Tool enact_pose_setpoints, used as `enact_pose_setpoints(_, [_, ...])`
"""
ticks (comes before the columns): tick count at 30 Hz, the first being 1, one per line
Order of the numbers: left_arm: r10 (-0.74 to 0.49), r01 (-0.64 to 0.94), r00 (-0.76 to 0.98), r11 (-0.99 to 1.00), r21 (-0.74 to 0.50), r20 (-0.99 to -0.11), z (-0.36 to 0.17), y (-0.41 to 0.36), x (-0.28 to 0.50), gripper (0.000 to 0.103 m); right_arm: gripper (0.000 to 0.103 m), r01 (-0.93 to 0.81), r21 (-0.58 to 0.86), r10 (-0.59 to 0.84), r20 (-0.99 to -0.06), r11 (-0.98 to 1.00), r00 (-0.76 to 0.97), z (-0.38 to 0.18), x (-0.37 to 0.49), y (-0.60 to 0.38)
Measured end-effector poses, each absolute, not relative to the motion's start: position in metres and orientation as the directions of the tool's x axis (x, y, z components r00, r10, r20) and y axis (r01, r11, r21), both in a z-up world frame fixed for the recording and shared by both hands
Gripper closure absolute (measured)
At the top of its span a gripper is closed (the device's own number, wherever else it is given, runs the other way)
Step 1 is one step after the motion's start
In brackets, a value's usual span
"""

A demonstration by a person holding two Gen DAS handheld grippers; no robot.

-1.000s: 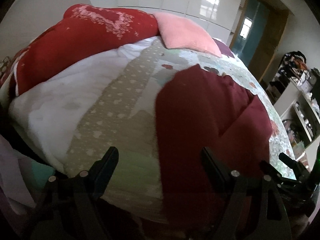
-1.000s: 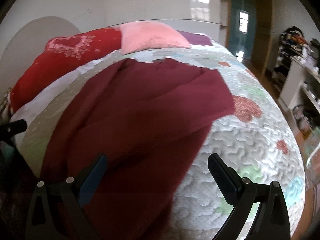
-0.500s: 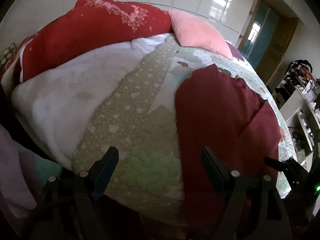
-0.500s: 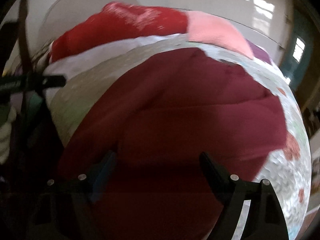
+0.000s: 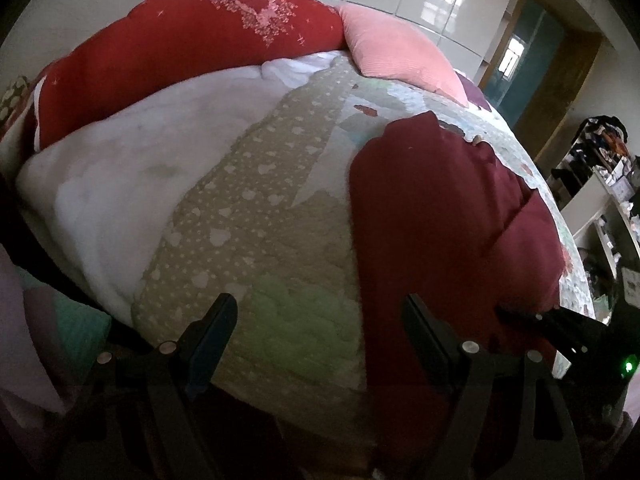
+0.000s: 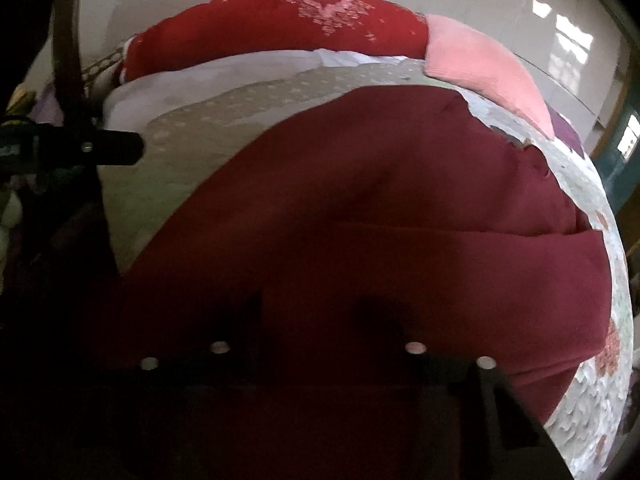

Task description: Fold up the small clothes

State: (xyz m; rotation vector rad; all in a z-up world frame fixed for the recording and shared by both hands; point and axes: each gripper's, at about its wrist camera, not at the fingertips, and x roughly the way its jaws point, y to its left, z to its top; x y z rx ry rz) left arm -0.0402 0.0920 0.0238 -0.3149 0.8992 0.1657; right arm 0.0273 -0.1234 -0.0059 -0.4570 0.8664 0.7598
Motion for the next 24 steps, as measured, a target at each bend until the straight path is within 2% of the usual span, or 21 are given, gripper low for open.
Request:
enact_pose_setpoints(3, [0.025,-0.272,0.618,0.944,-0.184,-0.786,0.028,0.087,-0.041,0.020,0.056,-0.770,-0.067,0.421,-0.806,0.634,0.416,-0.002,0.014,-0.132])
enact_pose_setpoints(5, [0.031,-0.270,0.617,0.947,-0.174,-0.786,0.029,0.083,-0.041,0.020,0.046,-0.770,-0.134,0.395,-0.796,0.623,0.458,-0.003,0.003,-0.137])
enact_pose_setpoints(10, [0.025,-0.251,0.610,0.954,-0.163,-0.792,0.033,0.069,-0.040,0.020,0.045,-0.767,-0.222,0.385,-0.761,0.601,0.522,-0.010,-0.002,-0.134])
enact_pose_setpoints(11, [0.025,-0.247,0.611,0.956,-0.161,-0.792,0.035,0.066,-0.041,0.020,0.054,-0.771,-0.228,0.392,-0.755,0.595,0.526,-0.010,0.000,-0.128])
enact_pose_setpoints(13, [0.039,-0.242,0.618,0.960,-0.142,-0.785,0.043,0.062,-0.044,0.020,0.083,-0.789,-0.165,0.424,-0.769,0.592,0.478,-0.009,0.007,-0.121])
enact_pose_setpoints(14, [0.049,-0.242,0.622,0.961,-0.132,-0.781,0.046,0.060,-0.045,0.020,0.090,-0.781,-0.131,0.430,-0.773,0.611,0.466,-0.007,0.012,-0.120])
enact_pose_setpoints(17, [0.073,-0.251,0.630,0.961,-0.114,-0.773,0.055,0.060,-0.046,0.020,0.092,-0.727,-0.014,0.484,-0.738,0.686,0.470,0.013,0.025,-0.141])
enact_pose_setpoints(20, [0.061,-0.258,0.630,0.957,-0.135,-0.774,0.056,0.060,-0.042,0.020,0.092,-0.595,0.122,0.512,-0.663,0.794,0.547,0.041,0.035,-0.204])
enact_pose_setpoints(22, [0.041,-0.258,0.628,0.953,-0.158,-0.777,0.054,0.058,-0.039,0.020,0.092,-0.451,0.192,0.463,-0.622,0.872,0.631,0.053,0.038,-0.265])
enact_pose_setpoints(24, [0.039,-0.257,0.625,0.953,-0.159,-0.780,0.050,0.055,-0.037,0.020,0.092,-0.265,0.190,0.325,-0.614,0.945,0.719,0.058,0.036,-0.328])
